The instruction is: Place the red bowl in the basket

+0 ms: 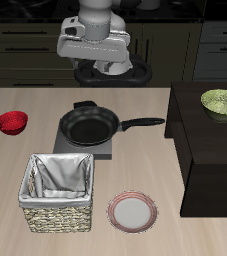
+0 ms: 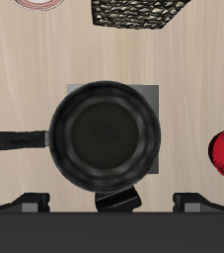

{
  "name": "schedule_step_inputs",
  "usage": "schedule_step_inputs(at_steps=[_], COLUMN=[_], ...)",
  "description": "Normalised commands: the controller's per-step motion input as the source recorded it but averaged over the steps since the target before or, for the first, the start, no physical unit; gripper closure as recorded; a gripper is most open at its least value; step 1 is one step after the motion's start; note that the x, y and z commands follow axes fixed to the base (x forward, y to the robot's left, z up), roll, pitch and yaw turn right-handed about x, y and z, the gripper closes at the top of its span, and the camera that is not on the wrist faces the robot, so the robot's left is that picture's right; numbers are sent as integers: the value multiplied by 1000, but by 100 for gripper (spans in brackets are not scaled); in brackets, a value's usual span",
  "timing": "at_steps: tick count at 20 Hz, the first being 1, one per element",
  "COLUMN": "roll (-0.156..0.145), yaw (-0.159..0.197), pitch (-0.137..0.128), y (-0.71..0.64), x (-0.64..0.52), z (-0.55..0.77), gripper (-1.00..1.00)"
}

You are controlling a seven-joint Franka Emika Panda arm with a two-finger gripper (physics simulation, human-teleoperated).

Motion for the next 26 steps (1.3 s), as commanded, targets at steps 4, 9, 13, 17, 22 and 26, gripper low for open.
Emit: schedule_step_inputs(at_steps=[4, 9, 13, 17, 22, 26], roll=[-43, -18, -26, -27, -41, -31], yaw=[-19, -19, 7, 15, -10, 26], pitch=[8, 16, -5, 16, 14, 20], y=[-416, -373, -409, -357, -440, -304], x=[134, 56, 71, 89, 58, -13], z=[49, 31, -25, -174, -100, -100], gripper=[-100, -100, -100, -100, -100, -100])
